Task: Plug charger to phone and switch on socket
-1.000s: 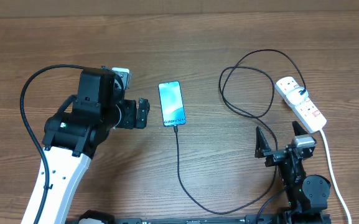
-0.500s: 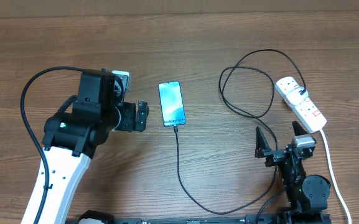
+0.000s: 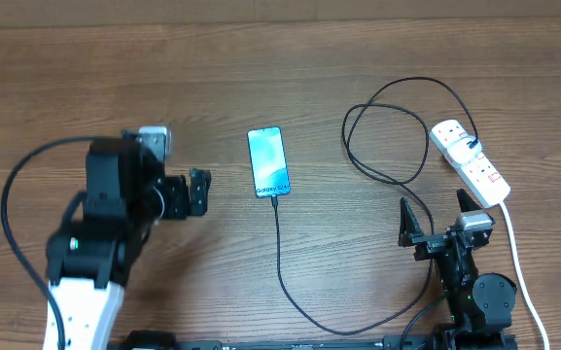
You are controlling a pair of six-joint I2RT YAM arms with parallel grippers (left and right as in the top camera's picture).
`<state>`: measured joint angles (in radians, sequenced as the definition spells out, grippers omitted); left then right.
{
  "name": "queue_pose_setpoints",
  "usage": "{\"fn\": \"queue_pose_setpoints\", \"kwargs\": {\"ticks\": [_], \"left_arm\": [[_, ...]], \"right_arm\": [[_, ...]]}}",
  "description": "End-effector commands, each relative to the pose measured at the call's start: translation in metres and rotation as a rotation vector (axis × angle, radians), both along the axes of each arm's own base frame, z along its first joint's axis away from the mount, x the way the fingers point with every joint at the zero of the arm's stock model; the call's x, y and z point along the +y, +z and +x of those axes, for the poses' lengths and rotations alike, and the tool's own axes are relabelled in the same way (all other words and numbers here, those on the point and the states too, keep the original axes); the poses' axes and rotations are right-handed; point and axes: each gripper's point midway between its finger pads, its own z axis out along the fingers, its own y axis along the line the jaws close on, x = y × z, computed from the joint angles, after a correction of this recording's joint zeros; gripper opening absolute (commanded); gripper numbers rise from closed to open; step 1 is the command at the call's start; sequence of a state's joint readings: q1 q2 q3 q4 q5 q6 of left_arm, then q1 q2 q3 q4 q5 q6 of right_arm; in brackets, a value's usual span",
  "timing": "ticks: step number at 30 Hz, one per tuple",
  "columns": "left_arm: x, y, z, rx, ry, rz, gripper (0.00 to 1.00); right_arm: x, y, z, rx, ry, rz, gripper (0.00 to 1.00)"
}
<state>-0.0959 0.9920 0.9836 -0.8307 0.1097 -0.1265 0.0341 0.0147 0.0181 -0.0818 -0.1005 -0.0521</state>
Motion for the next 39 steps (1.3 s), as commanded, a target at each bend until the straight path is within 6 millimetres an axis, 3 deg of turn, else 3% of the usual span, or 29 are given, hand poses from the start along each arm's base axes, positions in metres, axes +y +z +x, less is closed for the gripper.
{"fn": "queue_pose_setpoints", "kwargs": {"ticks": [1, 7, 12, 25, 39], "left_arm": [[-0.002, -0.011, -0.011, -0.057, -0.024, -0.009, 1.0], [0.0, -0.025, -0.026, -0.147, -0.022, -0.016, 1.0], [0.003, -0.026, -0.043, -0.158, -0.036, 0.007, 1.0], [0.002, -0.028, -0.046, -0.256, -0.152, 0.119, 0.99], [-0.001, -0.019, -0.047, -0.618, -0.143, 0.102, 1.0]], "right_arm": [[0.001, -0.001, 0.0, -0.007, 0.005, -0.001, 1.0], [0.001, -0.001, 0.0, -0.007, 0.005, -0.001, 1.0], [0.001, -0.001, 0.0, -0.007, 0.005, -0.001, 1.0], [0.001, -0.001, 0.0, -0.007, 0.005, -0.001, 1.0], [0.001, -0.001, 0.0, -0.007, 0.005, -0.001, 1.0]]}}
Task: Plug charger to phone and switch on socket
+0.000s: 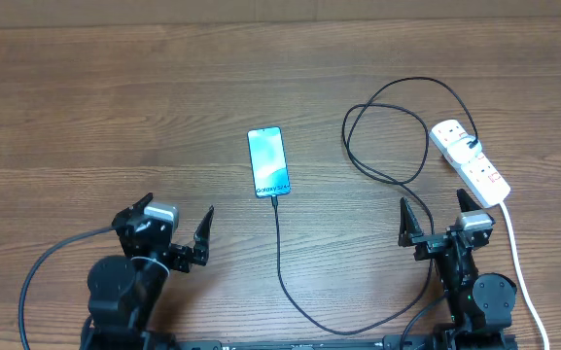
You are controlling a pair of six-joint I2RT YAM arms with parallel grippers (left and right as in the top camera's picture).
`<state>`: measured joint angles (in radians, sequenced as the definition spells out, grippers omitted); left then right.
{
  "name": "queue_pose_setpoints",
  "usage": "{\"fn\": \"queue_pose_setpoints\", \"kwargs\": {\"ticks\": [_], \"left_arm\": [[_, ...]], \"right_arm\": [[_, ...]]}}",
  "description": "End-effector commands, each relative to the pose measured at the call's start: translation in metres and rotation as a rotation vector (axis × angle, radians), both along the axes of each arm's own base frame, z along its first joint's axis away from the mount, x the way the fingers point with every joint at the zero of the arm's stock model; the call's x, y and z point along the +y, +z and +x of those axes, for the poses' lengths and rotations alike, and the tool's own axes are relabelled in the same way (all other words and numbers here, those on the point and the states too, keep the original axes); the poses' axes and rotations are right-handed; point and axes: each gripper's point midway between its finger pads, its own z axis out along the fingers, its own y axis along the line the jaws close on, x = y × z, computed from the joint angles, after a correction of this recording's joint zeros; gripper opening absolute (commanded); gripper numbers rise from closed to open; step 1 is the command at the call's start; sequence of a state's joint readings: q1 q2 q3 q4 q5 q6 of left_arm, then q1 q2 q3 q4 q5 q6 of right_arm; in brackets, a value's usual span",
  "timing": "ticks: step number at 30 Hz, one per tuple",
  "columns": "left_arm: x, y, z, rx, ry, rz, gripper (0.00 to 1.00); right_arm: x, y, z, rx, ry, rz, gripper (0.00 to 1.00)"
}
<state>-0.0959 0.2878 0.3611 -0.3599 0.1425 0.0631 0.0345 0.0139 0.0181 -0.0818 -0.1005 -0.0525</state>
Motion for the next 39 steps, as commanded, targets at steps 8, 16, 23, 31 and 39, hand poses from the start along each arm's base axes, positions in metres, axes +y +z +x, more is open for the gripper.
{"fn": "queue_pose_setpoints", "kwargs": {"ticks": [8, 16, 23, 31, 39], "left_arm": [[0.01, -0.008, -0.004, -0.098, 0.041, 0.015, 1.0], [0.014, 0.009, -0.01, -0.176, 0.062, 0.013, 1.0], [0.019, 0.005, -0.01, -0.213, 0.091, 0.014, 1.0], [0.023, -0.005, 0.006, -0.317, 0.119, -0.05, 0.99], [0.03, -0.016, 0.008, -0.301, 0.157, -0.078, 0.99]], "right_arm": [[0.001, -0.001, 0.0, -0.006, 0.005, 0.0, 1.0], [0.001, -0.001, 0.0, -0.006, 0.005, 0.0, 1.0], [0.001, -0.001, 0.0, -0.006, 0.005, 0.0, 1.0], [0.001, -0.001, 0.0, -0.006, 0.005, 0.0, 1.0], [0.001, -0.001, 0.0, -0.006, 0.005, 0.0, 1.0]]}}
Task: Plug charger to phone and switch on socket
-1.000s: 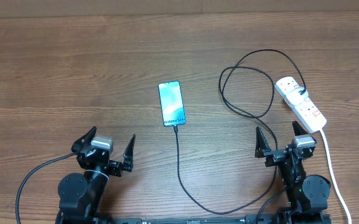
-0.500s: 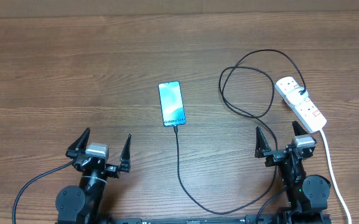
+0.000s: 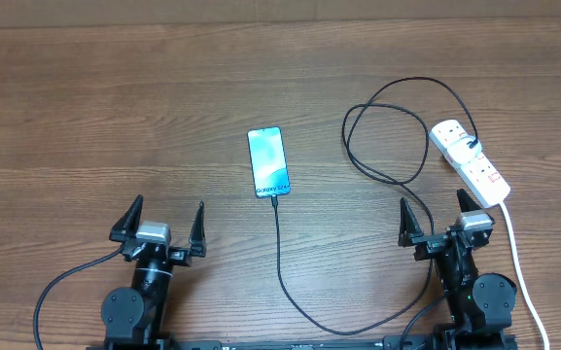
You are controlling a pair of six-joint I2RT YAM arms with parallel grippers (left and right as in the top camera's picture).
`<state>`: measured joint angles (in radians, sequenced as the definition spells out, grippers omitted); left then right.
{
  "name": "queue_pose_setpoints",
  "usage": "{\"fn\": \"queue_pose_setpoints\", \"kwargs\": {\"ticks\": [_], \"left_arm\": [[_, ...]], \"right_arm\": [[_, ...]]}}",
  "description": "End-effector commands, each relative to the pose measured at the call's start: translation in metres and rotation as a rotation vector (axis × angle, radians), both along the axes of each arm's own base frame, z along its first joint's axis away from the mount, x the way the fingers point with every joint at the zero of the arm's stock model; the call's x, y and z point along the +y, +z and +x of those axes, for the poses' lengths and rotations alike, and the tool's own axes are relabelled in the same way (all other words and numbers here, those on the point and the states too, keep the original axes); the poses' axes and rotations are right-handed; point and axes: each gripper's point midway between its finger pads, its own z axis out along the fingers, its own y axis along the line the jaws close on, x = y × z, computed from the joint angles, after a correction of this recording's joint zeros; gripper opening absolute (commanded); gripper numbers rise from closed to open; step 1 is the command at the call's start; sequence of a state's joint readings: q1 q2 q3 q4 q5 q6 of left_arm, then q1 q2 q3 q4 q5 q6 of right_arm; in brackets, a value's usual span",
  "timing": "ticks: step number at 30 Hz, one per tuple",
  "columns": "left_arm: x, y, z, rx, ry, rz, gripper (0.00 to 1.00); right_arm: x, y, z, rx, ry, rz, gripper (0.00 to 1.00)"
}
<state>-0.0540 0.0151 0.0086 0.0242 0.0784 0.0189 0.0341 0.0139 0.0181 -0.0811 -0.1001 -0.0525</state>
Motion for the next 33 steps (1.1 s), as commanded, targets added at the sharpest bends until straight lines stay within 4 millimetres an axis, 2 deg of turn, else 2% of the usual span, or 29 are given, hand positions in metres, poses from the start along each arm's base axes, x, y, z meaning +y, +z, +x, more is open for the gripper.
{"fn": "queue_pose_setpoints", "kwargs": {"ticks": [1, 5, 33], "left_arm": [[0.011, -0.001, 0.001, 0.003, 0.05, -0.027, 0.99], [0.018, -0.024, 0.0, 0.094, 0.08, -0.025, 0.99], [0.034, -0.025, 0.0, 0.099, 0.174, -0.054, 1.0]], "right_arm": [[0.001, -0.002, 0.0, -0.005, 0.005, 0.0, 1.0], [0.001, -0.002, 0.0, -0.005, 0.006, 0.0, 1.0], [0.001, -0.002, 0.0, -0.005, 0.005, 0.0, 1.0]]}}
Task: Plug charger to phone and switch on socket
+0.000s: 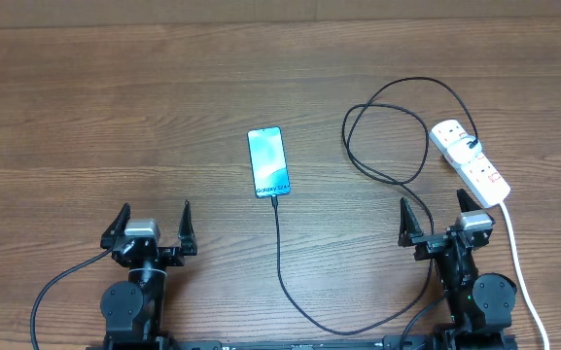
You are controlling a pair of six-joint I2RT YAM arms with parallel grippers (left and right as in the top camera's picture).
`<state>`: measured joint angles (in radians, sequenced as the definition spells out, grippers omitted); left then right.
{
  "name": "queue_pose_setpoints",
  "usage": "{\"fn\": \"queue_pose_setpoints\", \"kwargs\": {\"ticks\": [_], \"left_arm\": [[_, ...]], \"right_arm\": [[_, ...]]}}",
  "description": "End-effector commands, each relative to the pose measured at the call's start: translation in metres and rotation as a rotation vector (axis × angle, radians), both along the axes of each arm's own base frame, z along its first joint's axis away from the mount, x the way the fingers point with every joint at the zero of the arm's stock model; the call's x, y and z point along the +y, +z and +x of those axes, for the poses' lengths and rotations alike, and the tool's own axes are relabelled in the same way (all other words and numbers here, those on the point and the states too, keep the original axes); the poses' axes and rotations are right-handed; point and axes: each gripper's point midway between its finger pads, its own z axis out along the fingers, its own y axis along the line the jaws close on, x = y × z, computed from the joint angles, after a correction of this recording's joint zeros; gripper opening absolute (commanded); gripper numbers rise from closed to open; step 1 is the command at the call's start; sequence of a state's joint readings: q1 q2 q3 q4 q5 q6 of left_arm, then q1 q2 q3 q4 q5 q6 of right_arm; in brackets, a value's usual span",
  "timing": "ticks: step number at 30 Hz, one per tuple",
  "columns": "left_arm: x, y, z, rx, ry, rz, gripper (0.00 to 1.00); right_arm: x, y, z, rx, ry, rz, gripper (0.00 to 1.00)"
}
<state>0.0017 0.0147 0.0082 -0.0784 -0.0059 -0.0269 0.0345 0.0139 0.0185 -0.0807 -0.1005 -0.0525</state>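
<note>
A phone (268, 161) with a lit blue screen lies face up mid-table. A black charger cable (285, 267) is plugged into its lower end, runs toward the front edge, then loops up on the right to the white socket strip (470, 162). My left gripper (151, 226) stands open at the front left, well short of the phone. My right gripper (438, 216) is open at the front right, just below the socket strip. Neither holds anything.
The cable's loops (387, 141) lie between the phone and the strip. A white lead (518, 258) runs from the strip down the right side past the right arm. The wooden table (115, 97) spreads behind and to the left.
The left gripper has shifted slightly to the left at the front of the table and remains open. Phone, cable, strip and right arm are unchanged.
The left arm was first reached out, its gripper left of the phone, with the cable in the phone. It then stood drawn back at the front left, later squared up there, and now sits a little further left. The right arm never moved.
</note>
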Motion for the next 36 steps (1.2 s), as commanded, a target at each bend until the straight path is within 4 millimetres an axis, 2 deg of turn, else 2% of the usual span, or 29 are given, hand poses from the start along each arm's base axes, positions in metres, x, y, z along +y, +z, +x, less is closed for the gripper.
{"fn": "queue_pose_setpoints", "kwargs": {"ticks": [1, 7, 17, 36], "left_arm": [[0.0059, 0.0004, -0.0005, -0.006, 0.034, -0.012, 1.0], [0.0106, 0.001, -0.0007, -0.008, 0.059, 0.007, 0.99], [0.0039, 0.0011, -0.0004, -0.008, 0.017, 0.051, 0.99], [0.0039, 0.0008, -0.0003, -0.007, 0.017, 0.051, 1.0]], "right_arm": [[0.0011, -0.0018, -0.0002, -0.004, 0.005, 0.0, 1.0], [0.0011, -0.0018, -0.0002, -0.004, 0.005, 0.0, 1.0], [0.0011, -0.0018, -0.0002, -0.004, 0.005, 0.0, 1.0], [0.0011, -0.0018, -0.0002, -0.004, 0.005, 0.0, 1.0]]}}
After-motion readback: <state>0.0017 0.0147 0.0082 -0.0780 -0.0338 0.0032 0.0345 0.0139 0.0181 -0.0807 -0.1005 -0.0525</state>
